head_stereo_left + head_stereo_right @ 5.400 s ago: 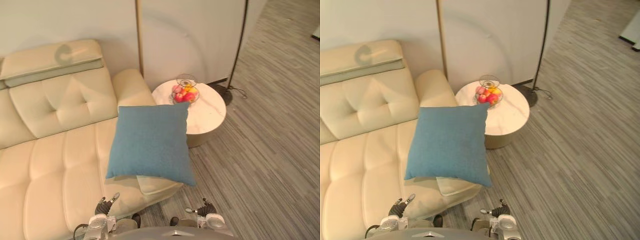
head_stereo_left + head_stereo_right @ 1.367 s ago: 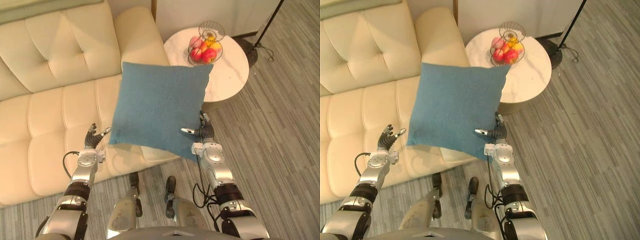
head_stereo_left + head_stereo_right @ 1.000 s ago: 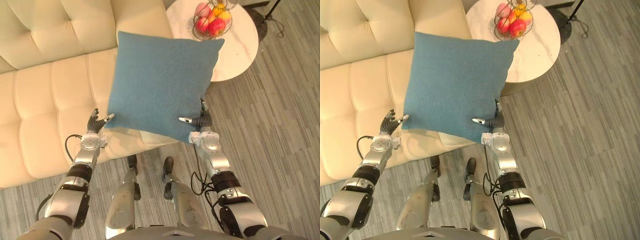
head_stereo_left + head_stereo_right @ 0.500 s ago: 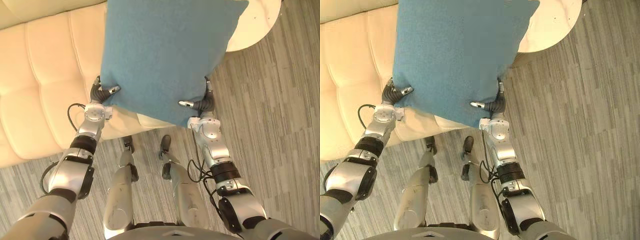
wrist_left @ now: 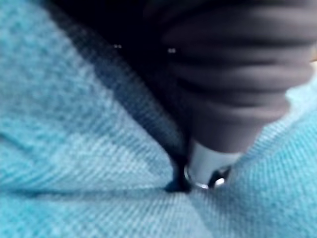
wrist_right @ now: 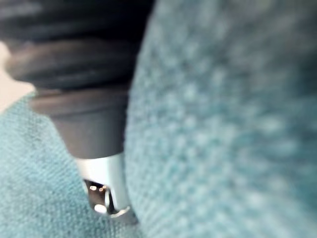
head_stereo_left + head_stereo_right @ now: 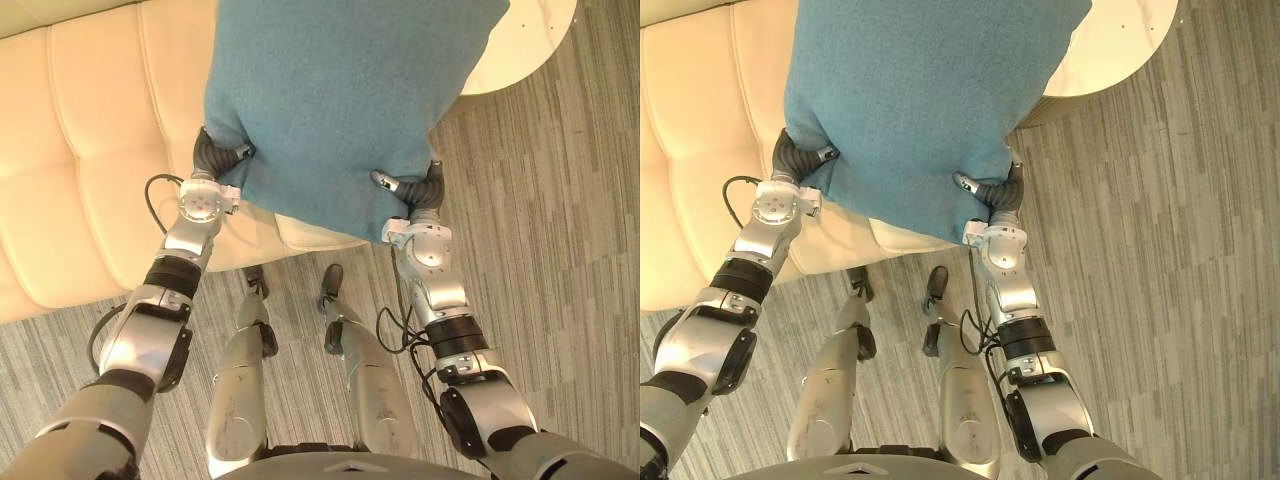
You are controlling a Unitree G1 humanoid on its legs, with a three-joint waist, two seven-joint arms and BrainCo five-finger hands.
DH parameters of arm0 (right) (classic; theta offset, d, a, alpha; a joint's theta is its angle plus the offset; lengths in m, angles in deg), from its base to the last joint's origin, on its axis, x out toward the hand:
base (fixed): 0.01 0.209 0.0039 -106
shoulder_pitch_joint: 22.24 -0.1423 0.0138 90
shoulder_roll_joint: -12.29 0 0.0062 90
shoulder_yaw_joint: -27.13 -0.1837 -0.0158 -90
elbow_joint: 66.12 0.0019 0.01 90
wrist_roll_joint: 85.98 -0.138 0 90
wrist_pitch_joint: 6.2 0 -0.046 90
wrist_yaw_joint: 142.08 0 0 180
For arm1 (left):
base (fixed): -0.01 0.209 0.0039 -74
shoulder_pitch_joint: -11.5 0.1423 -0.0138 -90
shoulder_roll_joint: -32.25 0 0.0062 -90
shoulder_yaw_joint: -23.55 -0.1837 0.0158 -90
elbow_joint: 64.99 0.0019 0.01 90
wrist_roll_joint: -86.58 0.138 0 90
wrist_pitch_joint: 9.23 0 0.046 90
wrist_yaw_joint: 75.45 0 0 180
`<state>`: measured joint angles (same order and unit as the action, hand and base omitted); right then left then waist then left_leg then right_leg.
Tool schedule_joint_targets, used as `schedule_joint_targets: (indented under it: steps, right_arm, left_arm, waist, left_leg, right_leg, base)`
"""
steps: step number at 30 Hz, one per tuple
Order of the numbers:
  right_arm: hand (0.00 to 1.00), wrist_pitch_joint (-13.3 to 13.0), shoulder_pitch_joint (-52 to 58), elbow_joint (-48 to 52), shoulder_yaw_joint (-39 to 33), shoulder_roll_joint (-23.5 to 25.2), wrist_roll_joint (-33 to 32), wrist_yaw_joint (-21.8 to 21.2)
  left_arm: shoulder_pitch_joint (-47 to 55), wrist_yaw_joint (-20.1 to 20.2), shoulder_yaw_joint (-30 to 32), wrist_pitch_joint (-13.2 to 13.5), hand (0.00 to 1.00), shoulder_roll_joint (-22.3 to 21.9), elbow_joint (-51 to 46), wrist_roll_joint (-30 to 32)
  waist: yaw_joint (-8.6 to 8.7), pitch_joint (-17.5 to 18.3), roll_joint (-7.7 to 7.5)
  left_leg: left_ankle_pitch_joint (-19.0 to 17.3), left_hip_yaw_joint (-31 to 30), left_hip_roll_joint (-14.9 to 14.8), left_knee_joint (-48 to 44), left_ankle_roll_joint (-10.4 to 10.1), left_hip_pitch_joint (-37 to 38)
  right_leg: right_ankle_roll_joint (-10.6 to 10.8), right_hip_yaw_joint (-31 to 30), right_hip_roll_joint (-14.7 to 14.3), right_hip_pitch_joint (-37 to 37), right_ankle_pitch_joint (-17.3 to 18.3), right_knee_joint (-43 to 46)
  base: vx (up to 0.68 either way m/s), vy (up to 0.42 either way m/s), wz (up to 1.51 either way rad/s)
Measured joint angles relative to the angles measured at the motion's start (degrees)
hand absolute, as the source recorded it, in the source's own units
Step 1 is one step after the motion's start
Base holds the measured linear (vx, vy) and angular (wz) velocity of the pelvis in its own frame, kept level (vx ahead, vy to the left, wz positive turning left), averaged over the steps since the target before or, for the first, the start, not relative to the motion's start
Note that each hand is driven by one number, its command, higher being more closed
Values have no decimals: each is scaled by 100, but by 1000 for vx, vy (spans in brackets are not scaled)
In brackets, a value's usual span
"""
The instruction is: Pick up cushions and gather them together orderly.
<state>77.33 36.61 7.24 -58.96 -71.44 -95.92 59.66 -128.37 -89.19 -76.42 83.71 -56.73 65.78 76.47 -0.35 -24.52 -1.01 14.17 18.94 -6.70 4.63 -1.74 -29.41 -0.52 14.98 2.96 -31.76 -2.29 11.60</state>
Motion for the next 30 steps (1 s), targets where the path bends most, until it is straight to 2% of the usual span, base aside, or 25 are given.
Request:
schedule_joint_targets:
  steps: [9,14,20,23,28,30]
  right_arm:
    - [100,54,307,-97,17,5,-116,-40]
    - [100,76,619,-287,92,10,-110,-200]
    - [100,101,1336,-65,258,5,-91,-503]
    - [100,167,1820,281,263,19,-108,-771]
    - [100,182,2660,752,272,102,-364,-1309]
    - [100,230,2863,867,276,101,-439,-1394]
  left_arm:
    - [106,-48,-285,9,100,3,-344,-102]
    - [909,-47,-386,74,100,-2,-1084,-100]
    - [2109,-14,-373,80,100,-69,-1783,-136]
    - [2650,33,-344,80,100,-142,-2043,-323]
    - [3828,288,-121,79,100,-313,-2733,-453]
    - [4201,381,-69,79,100,-387,-2973,-552]
  waist:
    - [-49,-11,2]
    - [34,-6,-2]
    - [112,60,-4]
    - [117,270,-2]
    - [141,870,3]
    - [133,1077,77]
  left_leg:
    - [13,-46,22,1,20,614]
    - [-102,-184,49,3,-93,1025]
    - [-150,-330,76,1,-89,1449]
    - [-158,-363,110,1,-98,1612]
    - [-234,-494,113,3,-143,2030]
    - [-375,-515,74,4,-117,2160]
  right_leg:
    - [23,11,-21,703,29,-170]
    - [38,78,-48,1281,21,-467]
    - [70,122,-124,1981,-78,-981]
    - [75,107,-127,2200,-75,-1120]
    - [82,19,-151,2653,-39,-1290]
    - [80,4,-208,2777,-35,-1336]
  base:
    - [71,1,3]
    - [72,-11,9]
    - [106,-14,7]
    - [86,-12,-2]
    - [92,-13,-7]
    - [42,17,-13]
